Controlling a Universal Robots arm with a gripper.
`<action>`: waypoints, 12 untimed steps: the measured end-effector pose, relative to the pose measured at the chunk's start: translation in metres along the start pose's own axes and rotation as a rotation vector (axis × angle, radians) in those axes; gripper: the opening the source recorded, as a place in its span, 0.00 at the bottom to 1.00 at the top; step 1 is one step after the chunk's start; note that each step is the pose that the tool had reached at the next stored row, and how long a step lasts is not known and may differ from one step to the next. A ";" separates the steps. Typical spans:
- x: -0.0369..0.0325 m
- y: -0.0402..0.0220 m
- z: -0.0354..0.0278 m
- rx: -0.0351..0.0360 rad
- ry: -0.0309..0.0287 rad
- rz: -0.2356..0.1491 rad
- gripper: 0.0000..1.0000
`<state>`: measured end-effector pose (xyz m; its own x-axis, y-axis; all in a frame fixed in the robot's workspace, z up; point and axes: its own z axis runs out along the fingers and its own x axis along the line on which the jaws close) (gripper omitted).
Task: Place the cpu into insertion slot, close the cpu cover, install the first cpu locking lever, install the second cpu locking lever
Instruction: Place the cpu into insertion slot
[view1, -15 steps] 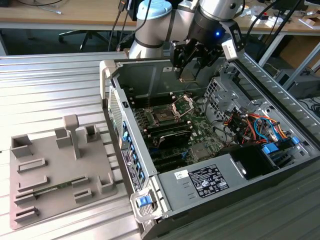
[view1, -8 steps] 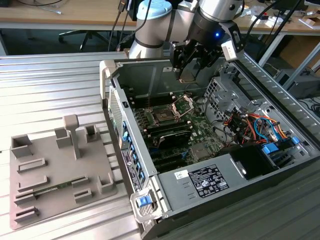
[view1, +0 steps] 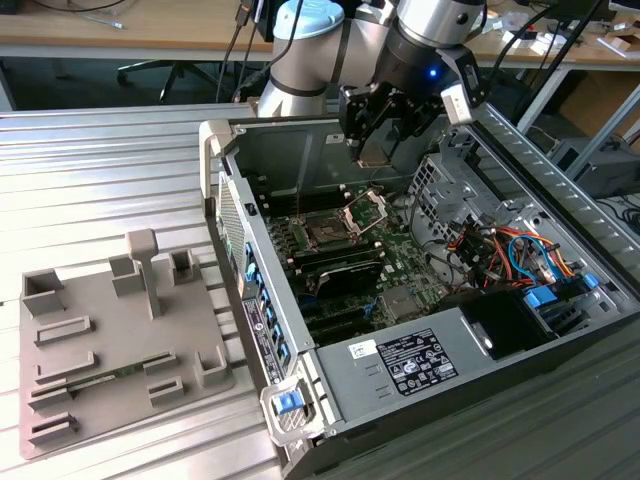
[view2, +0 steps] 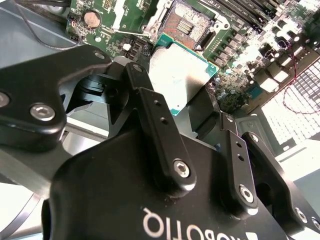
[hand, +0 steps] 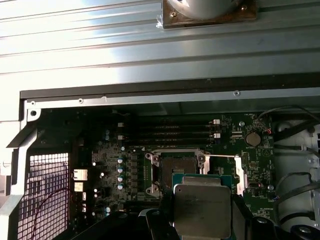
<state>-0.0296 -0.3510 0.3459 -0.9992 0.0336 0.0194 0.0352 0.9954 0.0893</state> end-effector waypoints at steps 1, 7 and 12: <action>0.0000 0.0000 0.0002 0.0000 -0.0001 0.000 0.55; 0.0000 -0.0001 0.0011 -0.0001 0.0000 0.000 0.55; 0.0000 -0.0002 0.0022 0.0000 0.0000 0.000 0.55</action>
<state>-0.0296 -0.3510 0.3437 -0.9992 0.0336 0.0194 0.0352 0.9954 0.0893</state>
